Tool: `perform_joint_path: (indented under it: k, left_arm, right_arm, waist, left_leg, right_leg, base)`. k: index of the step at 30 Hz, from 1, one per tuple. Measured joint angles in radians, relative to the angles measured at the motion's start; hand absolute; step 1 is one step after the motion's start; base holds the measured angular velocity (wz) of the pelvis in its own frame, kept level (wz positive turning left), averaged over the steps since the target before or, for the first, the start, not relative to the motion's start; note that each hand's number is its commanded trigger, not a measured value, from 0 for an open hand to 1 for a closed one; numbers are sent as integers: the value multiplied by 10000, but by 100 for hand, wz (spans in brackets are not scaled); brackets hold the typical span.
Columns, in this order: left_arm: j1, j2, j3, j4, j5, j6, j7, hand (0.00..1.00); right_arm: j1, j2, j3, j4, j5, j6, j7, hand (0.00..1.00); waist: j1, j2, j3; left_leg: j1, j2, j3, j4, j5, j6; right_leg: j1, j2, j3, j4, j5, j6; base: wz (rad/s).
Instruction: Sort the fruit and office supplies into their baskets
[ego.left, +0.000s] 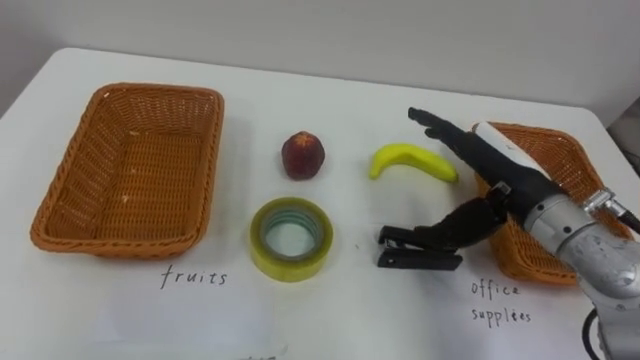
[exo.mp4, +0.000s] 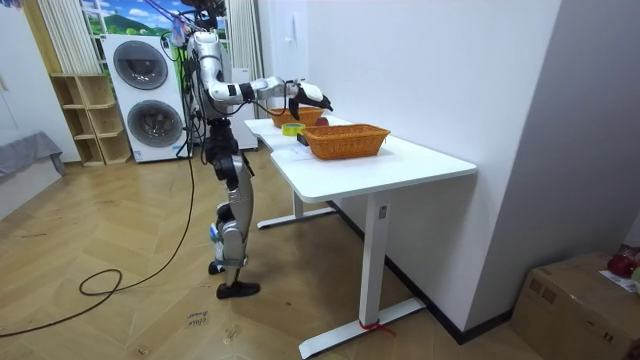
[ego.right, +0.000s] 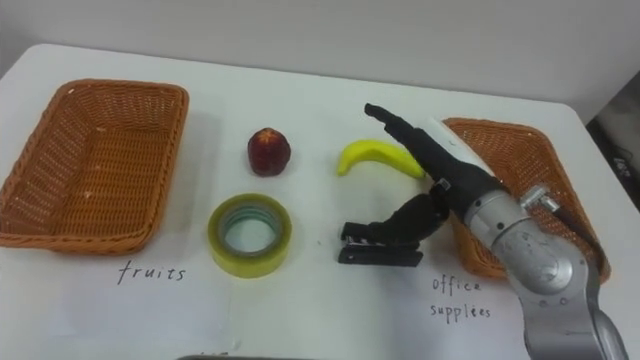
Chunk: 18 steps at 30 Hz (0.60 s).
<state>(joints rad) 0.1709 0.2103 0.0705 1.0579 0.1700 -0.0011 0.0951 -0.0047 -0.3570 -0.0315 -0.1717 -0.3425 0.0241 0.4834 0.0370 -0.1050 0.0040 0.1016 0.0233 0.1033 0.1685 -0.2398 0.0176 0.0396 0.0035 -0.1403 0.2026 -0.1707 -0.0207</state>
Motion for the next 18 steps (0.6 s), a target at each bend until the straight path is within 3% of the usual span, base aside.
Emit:
perform_joint_path:
  k: [3, 18]
  left_arm:
    - [-59, -3, 0, -18, -8, 0, 0, 0]
    - [-10, -18, -181, -67, -18, -3, 18, 0]
  right_arm:
    - [36, 13, 128, 0, -35, 1, 65, 0]
    - [604, 102, 499, 412, -510, 226, 265, 0]
  waist:
    - [8, 17, -38]
    - [84, 56, 5]
  left_leg:
    - [-21, -1, 2, 25, 1, 0]
    - [-25, -17, 2, 30, 2, 0]
  right_leg:
    - [-16, -8, 5, -1, 1, 0]
    - [-17, 1, 18, -3, 1, 0]
  base:
    - [0]
    - [0]
